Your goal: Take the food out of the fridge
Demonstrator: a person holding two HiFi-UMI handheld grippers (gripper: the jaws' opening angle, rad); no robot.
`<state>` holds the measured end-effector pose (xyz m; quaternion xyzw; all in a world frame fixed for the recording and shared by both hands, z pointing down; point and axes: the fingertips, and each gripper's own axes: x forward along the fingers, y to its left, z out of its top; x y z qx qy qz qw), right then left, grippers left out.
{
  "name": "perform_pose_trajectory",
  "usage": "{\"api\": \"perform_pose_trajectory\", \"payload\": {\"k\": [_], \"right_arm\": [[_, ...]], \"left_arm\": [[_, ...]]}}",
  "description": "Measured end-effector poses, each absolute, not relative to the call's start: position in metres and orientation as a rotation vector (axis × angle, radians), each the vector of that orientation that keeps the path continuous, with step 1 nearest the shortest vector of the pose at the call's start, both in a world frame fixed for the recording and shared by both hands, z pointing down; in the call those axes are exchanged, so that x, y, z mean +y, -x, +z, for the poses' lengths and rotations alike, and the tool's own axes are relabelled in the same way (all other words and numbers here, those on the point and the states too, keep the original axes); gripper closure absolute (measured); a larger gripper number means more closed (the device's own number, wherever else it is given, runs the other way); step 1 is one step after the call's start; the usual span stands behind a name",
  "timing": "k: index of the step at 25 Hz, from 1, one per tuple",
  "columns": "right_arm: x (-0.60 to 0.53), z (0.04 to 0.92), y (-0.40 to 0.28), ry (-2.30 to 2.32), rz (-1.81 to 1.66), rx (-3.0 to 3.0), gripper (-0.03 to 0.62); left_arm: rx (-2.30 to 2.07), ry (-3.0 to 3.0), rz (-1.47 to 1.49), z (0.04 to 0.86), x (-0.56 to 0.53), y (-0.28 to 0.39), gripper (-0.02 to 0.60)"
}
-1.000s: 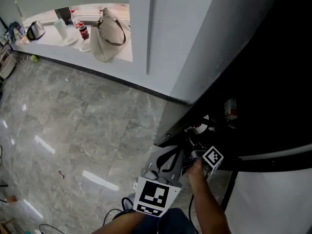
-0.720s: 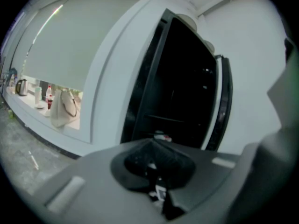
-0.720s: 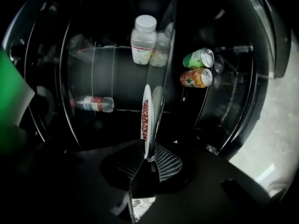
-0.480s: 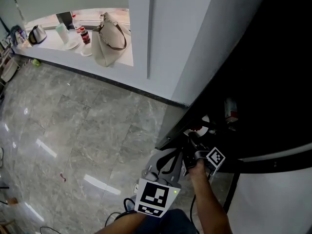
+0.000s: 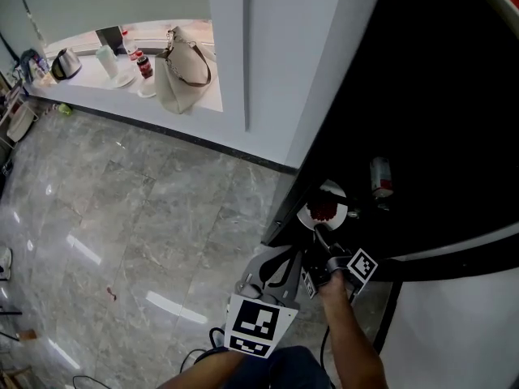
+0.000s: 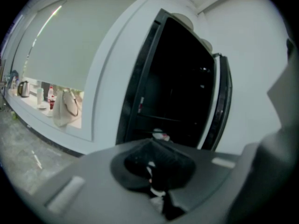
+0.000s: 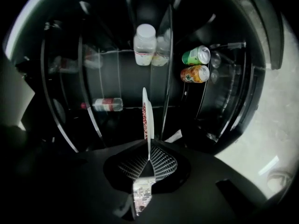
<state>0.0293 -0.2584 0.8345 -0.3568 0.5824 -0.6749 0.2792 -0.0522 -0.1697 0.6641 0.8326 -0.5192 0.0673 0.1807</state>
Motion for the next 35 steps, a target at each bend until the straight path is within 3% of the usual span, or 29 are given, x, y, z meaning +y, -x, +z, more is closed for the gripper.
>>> {"api": "perform_pose_trajectory", "payload": {"k": [12,22,35], "right_arm": [[-0.128,0.757,-0.062,0.93,-1.854,1.591,0.585],[-0.034,0.64,-0.093,0.911,-1.807,1.649,0.585],[0.088,0.487,-0.065,0.89,-1.694,1.657,0.585]], "left_arm": [[-1.43,-2.293,0.237,0.613,-0.095,0.015,0.597],[-1.445,-2.279,0.256,0.541,-0.026,-0.01,0.597],[-1.413,-2.357,0.248,0.454,0.091,0.009,0.597]]}}
